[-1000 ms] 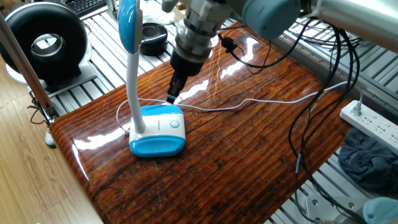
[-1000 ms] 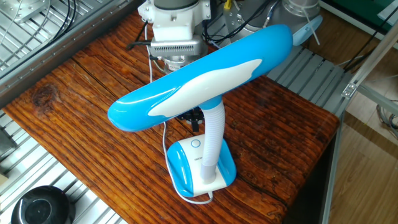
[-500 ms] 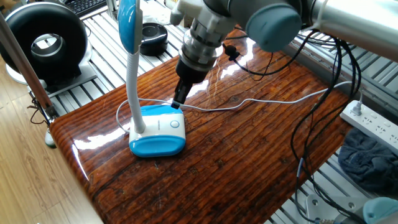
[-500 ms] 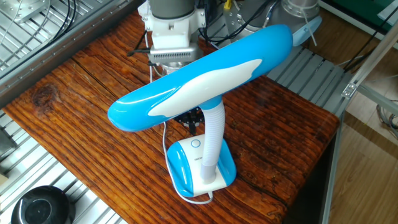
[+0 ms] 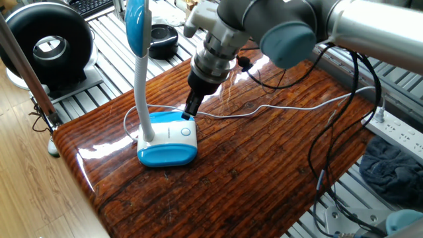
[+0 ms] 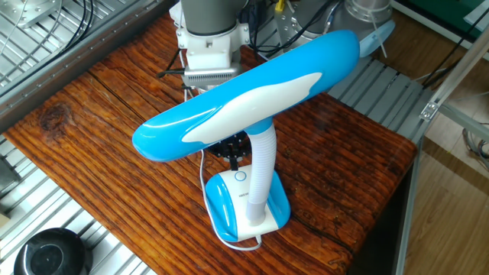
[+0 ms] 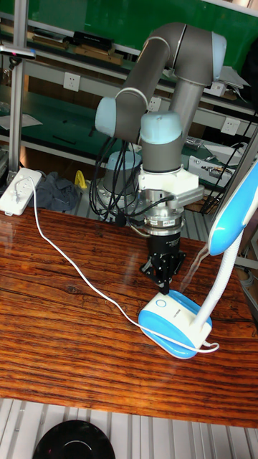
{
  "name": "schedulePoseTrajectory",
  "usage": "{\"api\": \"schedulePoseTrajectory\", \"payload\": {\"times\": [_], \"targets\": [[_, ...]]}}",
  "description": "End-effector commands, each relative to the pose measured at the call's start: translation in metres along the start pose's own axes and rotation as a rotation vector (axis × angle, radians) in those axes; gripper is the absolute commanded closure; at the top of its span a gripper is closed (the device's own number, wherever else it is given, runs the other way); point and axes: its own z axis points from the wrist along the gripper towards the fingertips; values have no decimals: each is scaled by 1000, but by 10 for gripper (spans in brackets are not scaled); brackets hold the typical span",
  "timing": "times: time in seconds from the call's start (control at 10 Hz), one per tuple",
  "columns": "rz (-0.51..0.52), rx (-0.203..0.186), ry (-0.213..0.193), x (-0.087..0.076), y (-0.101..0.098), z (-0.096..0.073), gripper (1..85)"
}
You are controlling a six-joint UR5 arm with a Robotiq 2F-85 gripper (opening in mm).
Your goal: Turn on the desk lamp by pressing the button
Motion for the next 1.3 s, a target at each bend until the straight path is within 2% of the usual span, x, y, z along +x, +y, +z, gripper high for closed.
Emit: {"api": "schedulePoseTrajectory", "payload": {"times": [0.0, 0.2, 0.4, 0.5, 0.7, 0.8, 0.9, 1.0, 1.2], "targets": [[17, 16, -66, -10, -10, -2, 847], [32, 3, -82, -13, -9, 0, 847], [50, -35, -95, -16, -2, 7, 847], [53, -42, -97, -16, 0, 10, 847], [32, -24, -58, -8, -1, 16, 847], [20, -17, -16, 2, 0, 19, 847], [36, -21, 4, 6, 3, 21, 847], [52, -36, -1, 3, 9, 24, 847], [57, -35, -9, -3, 14, 30, 847]]}}
